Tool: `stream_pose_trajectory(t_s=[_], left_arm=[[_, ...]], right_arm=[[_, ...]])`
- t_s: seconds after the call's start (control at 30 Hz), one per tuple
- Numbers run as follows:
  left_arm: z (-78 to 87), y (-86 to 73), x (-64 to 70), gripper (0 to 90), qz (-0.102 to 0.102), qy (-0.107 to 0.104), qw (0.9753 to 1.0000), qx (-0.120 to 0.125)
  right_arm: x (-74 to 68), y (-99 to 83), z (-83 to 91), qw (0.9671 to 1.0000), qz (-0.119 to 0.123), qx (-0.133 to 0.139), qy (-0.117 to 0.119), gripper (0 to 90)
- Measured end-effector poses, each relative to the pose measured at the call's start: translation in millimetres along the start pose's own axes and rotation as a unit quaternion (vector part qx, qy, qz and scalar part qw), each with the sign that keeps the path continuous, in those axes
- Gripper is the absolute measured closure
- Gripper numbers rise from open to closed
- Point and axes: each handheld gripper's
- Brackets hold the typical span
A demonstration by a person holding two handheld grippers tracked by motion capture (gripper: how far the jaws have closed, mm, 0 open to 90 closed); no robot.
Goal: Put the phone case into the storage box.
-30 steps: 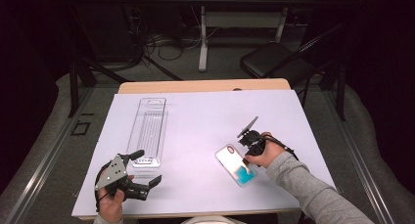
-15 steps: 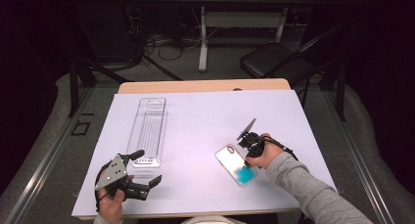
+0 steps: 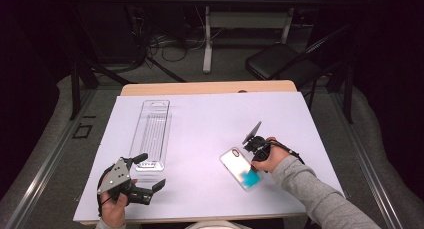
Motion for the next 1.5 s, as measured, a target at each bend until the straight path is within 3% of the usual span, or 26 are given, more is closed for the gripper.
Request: stream_pose_trajectory(t_s=[0.2,0.6,1.03,1.3,1.5], left_arm=[[-0.1,-0.1,0.0,0.3,0.0,0.0,1.0,-0.001],[-0.2,-0.2,-0.1,0.3,0.0,0.004,1.0,-0.003],[-0.5,-0.2,-0.5,0.3,0.0,0.0,1.0,-0.005],[-0.6,-0.3,-0.3,0.3,0.0,-0.001,1.0,-0.005],[-0.7,-0.4,-0.4,0.3,0.001,-0.001,1.0,-0.005]], right_arm=[[1.6,1.0,1.9,0.9999,-0.001,-0.016,0.001,84.6],[2.0,1.0,0.7,0.9998,-0.018,-0.01,0.004,85.7],[4.0,1.3,1.9,0.9998,-0.012,-0.017,0.006,86.8],[3.2,0.8,2.1,0.9995,-0.029,-0.012,0.009,87.1],[4.4,1.0,3.7,0.9995,-0.025,-0.02,0.008,87.3]])
Point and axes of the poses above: each handheld gripper's, and its own axes: z roughly backward along the jaws, y roughly out of its top, x roughly to its right, and after that the axes turned 5 degrees about z, right-handed
